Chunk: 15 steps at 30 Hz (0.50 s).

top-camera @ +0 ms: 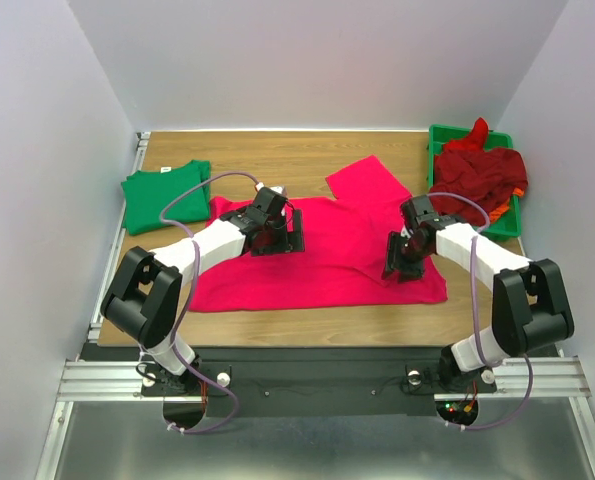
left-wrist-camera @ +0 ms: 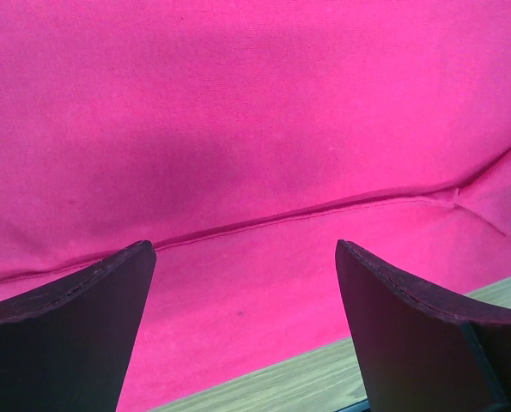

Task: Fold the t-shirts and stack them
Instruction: Fold the tshirt

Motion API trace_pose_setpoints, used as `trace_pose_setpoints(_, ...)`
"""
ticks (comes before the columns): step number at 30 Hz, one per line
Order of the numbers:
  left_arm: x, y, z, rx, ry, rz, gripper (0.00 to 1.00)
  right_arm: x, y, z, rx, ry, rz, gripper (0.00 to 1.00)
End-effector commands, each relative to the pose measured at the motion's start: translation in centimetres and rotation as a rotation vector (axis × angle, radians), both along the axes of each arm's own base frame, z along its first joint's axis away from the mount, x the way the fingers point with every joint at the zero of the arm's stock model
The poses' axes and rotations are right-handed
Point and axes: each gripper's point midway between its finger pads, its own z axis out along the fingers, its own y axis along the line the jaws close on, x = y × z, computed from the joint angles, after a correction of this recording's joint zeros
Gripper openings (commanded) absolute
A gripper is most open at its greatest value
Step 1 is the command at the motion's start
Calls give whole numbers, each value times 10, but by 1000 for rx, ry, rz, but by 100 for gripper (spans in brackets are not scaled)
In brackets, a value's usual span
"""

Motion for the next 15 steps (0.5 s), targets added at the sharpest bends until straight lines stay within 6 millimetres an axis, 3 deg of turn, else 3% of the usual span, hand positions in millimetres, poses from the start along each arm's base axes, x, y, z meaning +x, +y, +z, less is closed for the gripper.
trace_pose_setpoints(1, 6, -1, 18, -23, -48, 11, 99, 12, 7, -4, 6, -37, 4, 49)
trace_pose_setpoints(10, 6, -2, 15, -14, -37, 4, 99, 9, 14, -18, 10, 10, 32, 44)
trace_pose_setpoints(15, 7, -1, 14, -11, -35, 7, 99, 9, 16, -20, 7, 14, 41, 35)
